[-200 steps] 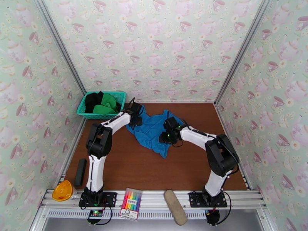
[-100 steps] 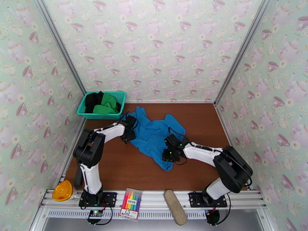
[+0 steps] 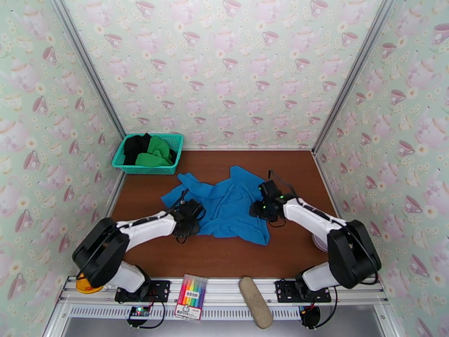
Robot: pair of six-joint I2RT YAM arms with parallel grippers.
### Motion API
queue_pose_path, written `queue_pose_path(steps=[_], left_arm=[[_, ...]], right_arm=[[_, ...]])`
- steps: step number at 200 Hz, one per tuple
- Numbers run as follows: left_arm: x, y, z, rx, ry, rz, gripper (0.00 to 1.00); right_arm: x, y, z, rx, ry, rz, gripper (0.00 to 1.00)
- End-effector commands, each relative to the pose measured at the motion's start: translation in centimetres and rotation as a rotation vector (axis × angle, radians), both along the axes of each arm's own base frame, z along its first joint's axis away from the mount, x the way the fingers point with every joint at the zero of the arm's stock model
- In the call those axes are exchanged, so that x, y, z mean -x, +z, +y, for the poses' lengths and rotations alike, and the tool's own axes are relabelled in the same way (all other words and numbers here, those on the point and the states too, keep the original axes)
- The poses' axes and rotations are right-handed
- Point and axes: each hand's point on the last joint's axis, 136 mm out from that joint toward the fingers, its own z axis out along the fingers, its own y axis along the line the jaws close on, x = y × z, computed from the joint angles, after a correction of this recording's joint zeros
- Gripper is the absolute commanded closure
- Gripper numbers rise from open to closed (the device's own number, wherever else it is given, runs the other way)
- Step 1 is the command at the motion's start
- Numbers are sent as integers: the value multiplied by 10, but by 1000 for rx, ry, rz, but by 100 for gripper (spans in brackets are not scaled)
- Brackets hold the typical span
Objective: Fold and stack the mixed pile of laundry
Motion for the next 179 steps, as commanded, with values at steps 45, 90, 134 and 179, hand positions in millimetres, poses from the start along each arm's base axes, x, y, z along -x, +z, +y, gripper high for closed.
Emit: queue_pose_path(steps=[45, 90, 134, 179], left_arm=[[-38, 142, 7, -1, -17, -225, 43], [-84, 130, 10, 19, -9, -245, 49], [-95, 67, -3, 77, -10, -132, 59], [-93, 41, -6, 81, -9, -92, 66]], right_arm=[[-92, 62, -18, 64, 32, -133, 34], [-154, 7, -34, 132, 28, 10, 33], [-158, -53, -31, 54, 28, 141, 34], [-174, -53, -8, -59, 101, 94, 85]])
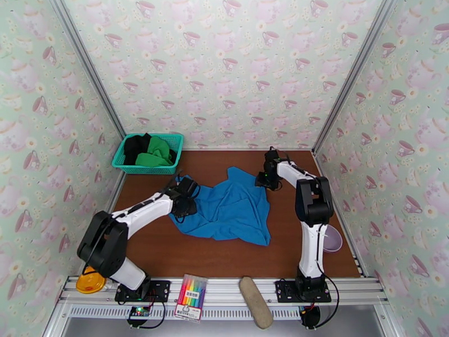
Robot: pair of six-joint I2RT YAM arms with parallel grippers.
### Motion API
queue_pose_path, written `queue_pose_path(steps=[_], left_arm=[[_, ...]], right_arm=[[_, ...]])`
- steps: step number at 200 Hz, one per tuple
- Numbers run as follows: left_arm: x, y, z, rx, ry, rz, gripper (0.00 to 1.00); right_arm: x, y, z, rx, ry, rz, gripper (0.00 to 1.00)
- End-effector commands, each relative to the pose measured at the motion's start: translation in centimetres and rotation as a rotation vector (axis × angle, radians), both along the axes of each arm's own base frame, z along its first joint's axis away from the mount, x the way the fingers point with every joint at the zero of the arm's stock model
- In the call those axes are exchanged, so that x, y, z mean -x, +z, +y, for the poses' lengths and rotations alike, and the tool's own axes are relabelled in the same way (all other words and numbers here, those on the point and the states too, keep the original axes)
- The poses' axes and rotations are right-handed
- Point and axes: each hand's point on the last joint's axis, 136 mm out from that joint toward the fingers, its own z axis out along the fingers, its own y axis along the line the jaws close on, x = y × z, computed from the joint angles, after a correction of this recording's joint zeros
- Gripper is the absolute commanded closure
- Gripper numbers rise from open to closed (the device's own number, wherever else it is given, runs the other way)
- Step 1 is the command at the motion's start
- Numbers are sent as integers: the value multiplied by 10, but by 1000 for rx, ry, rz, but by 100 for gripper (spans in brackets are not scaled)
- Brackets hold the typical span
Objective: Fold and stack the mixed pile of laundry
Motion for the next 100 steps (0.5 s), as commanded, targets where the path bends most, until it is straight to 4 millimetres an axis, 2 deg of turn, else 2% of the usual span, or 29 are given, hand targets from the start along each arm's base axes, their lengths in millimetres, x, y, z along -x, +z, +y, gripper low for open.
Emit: queue_pose_path(steps=[1, 8, 21, 30, 40, 59, 76, 100], left_arm=[[-4, -5, -8, 42, -20, -15, 66], [2, -12, -4, 30, -15, 4, 68], [4, -18, -1, 20, -12, 13, 71], [6, -23, 1, 14, -8, 23, 73], [8, -27, 4, 11, -2, 30, 75], [10, -33, 8, 8, 8, 40, 76], [9, -37, 8, 8, 10, 50, 76], [7, -41, 7, 5, 3, 61, 77]], right_arm=[[-5, 3, 20, -85, 62, -19, 86], [-6, 14, 22, -95, 79, -50, 100], [-2, 35, 25, -116, 102, -107, 100], [8, 49, 29, -132, 125, -139, 100], [24, 65, 36, -139, 156, -175, 100], [66, 84, 56, -143, 234, -227, 100], [108, 82, 85, -150, 322, -234, 100], [165, 48, 127, -163, 414, -144, 82]])
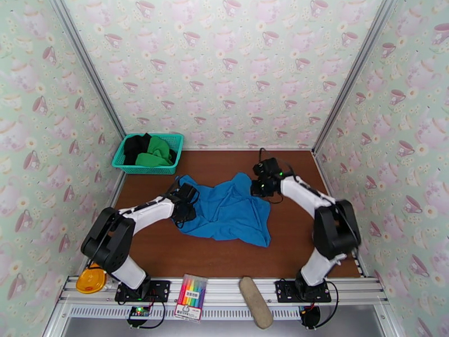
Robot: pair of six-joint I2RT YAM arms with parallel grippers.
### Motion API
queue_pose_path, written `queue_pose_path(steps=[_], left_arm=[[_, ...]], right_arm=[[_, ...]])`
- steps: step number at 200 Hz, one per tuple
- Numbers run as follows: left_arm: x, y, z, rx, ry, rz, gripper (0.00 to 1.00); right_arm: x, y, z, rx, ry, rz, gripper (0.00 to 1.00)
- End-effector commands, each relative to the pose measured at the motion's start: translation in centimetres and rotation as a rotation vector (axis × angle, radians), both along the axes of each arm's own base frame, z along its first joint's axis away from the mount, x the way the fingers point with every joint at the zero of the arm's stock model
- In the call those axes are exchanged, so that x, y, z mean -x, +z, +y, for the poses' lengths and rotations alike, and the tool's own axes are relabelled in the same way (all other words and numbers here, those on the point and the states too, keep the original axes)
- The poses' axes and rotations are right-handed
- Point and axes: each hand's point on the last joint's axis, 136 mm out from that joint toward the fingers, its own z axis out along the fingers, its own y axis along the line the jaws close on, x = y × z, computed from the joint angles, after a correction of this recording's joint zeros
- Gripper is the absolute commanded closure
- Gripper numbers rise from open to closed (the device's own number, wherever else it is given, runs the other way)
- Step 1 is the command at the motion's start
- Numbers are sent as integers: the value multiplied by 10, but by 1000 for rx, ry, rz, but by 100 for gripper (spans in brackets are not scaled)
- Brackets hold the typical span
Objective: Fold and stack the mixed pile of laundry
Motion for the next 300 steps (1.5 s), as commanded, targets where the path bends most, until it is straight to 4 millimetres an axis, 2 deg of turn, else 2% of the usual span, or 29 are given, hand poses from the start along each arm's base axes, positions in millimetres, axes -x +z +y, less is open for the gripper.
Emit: queue_pose_path(steps=[1, 22, 46, 61, 79, 100, 109, 123, 147, 178, 202, 212, 227, 238, 255, 280, 300], left_arm=[[-3, -7, -3, 12, -8, 14, 77], [-5, -9, -5, 21, -8, 17, 77], [-6, -8, -6, 15, -13, 19, 78], [-6, -6, -4, 8, -13, 17, 78], [-7, -3, -3, 5, -10, 11, 78], [-8, 0, -3, 4, -11, 7, 78], [-8, 1, -4, 4, -13, 6, 78], [-10, 3, -5, 7, -16, 1, 78], [-12, 4, -7, 11, -21, -3, 80], [-12, 6, -6, 10, -25, -10, 81], [-11, 7, -5, 5, -23, -13, 81], [-11, 7, -4, 3, -23, -11, 81], [-10, 8, -2, -6, -22, -10, 82], [-9, 9, -1, -9, -24, -11, 82], [-9, 13, 0, -11, -19, -21, 83], [-8, 14, 1, -6, -12, -30, 84], [-7, 12, 0, -3, -14, -25, 84]], right_arm=[[46, -36, 37, -2, 96, 74, 82], [79, -67, 55, 21, 124, 140, 69], [92, -70, 53, 63, 98, 153, 55], [90, -55, 36, 111, 42, 117, 50], [85, -26, 14, 159, -49, 51, 40], [74, 7, -12, 124, -191, 0, 35], [67, 13, -24, 91, -251, -13, 32], [51, 12, -41, 44, -328, -8, 31], [17, -5, -48, -15, -348, 23, 33], [-29, -30, -41, -39, -332, 69, 38], [-54, -53, -36, -60, -352, 103, 38], [-62, -60, -30, -85, -347, 112, 47], [-73, -66, -19, -123, -324, 125, 72], [-78, -61, -9, -168, -298, 129, 86], [-80, -38, 5, -197, -260, 83, 100], [-71, -6, 24, -154, -195, 17, 100], [-58, 2, 45, -122, -140, 14, 100]])
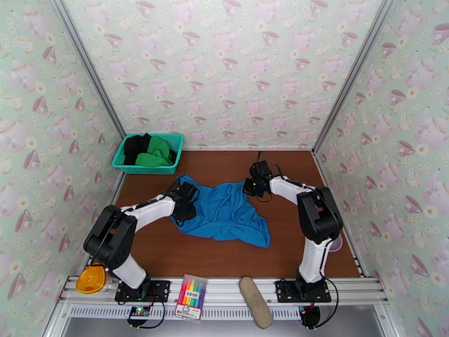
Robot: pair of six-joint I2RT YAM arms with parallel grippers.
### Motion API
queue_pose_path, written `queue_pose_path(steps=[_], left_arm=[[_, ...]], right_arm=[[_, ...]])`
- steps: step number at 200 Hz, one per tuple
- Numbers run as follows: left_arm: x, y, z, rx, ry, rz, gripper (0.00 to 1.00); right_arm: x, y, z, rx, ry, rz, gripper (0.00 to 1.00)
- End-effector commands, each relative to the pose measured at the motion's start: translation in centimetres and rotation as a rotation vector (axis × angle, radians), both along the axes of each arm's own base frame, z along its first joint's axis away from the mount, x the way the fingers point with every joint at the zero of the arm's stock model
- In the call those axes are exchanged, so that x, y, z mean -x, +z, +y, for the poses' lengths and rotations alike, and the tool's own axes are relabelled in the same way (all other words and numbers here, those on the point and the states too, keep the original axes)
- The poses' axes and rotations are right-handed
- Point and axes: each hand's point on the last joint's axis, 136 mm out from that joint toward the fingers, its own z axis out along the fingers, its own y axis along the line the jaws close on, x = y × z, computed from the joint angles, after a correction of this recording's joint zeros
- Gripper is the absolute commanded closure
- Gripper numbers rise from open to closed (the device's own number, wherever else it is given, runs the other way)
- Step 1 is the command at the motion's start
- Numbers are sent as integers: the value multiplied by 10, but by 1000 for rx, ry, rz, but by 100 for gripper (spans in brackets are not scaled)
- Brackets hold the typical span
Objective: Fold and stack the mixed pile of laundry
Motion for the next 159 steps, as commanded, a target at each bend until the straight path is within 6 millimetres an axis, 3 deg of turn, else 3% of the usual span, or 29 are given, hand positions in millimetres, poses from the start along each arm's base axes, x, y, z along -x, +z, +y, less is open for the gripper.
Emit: queue_pose_path(steps=[1, 25, 50, 65, 94, 115, 139, 159], left_arm=[[-2, 5, 3, -7, -2, -19, 84], [-1, 1, 2, -2, -1, -13, 85], [1, 2, 4, -9, -1, -15, 85], [0, 6, 7, -21, -1, -21, 84], [-2, 11, 9, -29, -2, -34, 84], [-4, 12, 7, -21, -3, -40, 84], [-4, 10, 6, -17, -2, -37, 85], [-3, 9, 7, -19, -3, -34, 85]], right_arm=[[11, 39, 31, 9, 93, -68, 100], [31, 28, 66, 42, 171, -26, 96], [52, 16, 91, 49, 232, 18, 72], [57, 17, 88, 55, 222, 19, 64], [64, 35, 57, 109, 146, -24, 55], [66, 43, 48, 65, 100, -35, 51], [59, 39, 56, 25, 106, -15, 54], [55, 37, 78, -22, 141, 6, 56]])
